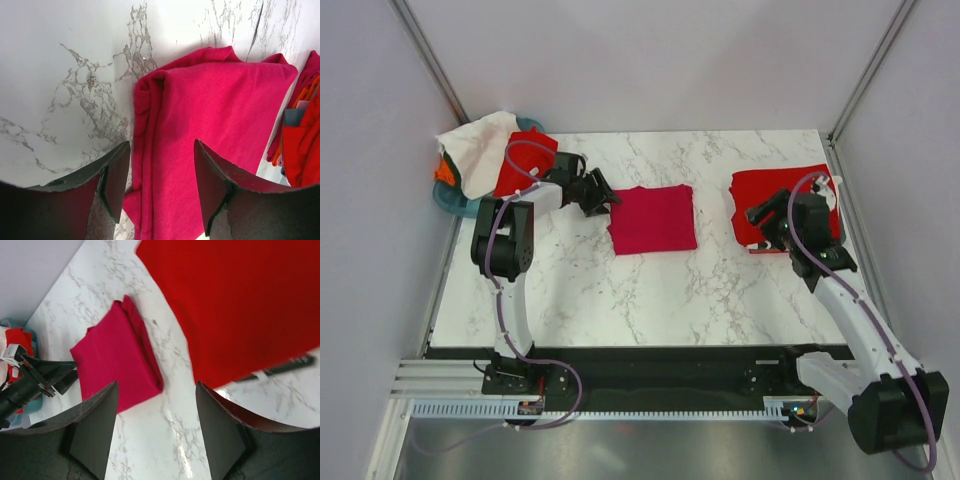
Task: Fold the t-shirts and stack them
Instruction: Fold the tshirt, then neatly place the folded tshirt to the corner
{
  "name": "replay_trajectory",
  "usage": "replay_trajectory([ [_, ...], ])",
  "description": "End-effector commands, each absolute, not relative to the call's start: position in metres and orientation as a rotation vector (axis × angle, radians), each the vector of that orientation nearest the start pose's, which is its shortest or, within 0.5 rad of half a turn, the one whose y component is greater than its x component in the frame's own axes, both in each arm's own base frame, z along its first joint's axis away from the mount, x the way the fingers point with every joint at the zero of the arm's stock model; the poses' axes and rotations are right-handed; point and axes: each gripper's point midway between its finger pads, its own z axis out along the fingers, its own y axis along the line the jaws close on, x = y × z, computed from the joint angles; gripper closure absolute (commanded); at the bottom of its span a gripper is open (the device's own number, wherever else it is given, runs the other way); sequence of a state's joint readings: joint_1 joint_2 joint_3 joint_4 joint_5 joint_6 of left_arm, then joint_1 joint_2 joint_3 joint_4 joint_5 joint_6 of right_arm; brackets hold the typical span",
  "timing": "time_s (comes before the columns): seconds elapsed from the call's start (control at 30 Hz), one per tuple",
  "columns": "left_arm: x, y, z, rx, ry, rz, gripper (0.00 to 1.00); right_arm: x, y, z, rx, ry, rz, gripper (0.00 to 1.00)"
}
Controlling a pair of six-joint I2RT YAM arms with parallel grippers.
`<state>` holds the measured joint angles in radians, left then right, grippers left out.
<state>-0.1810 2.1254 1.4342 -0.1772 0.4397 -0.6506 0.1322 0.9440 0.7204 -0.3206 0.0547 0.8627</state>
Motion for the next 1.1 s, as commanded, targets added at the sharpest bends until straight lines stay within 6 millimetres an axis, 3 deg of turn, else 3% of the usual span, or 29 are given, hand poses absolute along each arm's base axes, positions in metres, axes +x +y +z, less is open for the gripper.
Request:
replay_trajectory([
  [0.0, 0.481, -0.185, 0.054, -0.358, 2.470, -0.874, 0.37, 0.351, 0.074, 0.203, 0.617, 2.034, 0.447, 0.29],
  [0.13, 0.483, -0.177, 0.054, -0.383, 2.475, -0.807, 0.25, 0.395, 0.112, 0.210, 0.432, 2.045, 0.509, 0.26],
  [0.23, 0.485, -0.175, 0.053, -0.390, 2.473, -0.789, 0.21, 0.426, 0.136, 0.197, 0.351, 2.097, 0.534, 0.25],
  [0.33, 0.486, -0.176, 0.050, -0.393, 2.483, -0.790, 0.23, 0.454, 0.154, 0.180, 0.297, 2.154, 0.531, 0.19],
  [0.5, 0.492, -0.181, 0.048, -0.382, 2.490, -0.816, 0.32, 0.495, 0.176, 0.148, 0.222, 2.239, 0.525, 0.18],
  [0.73, 0.500, -0.182, 0.044, -0.366, 2.499, -0.812, 0.43, 0.514, 0.191, 0.106, 0.157, 2.314, 0.537, 0.24],
  [1.07, 0.510, -0.185, 0.039, -0.377, 2.498, -0.827, 0.43, 0.517, 0.202, 0.051, 0.131, 2.395, 0.561, 0.25],
])
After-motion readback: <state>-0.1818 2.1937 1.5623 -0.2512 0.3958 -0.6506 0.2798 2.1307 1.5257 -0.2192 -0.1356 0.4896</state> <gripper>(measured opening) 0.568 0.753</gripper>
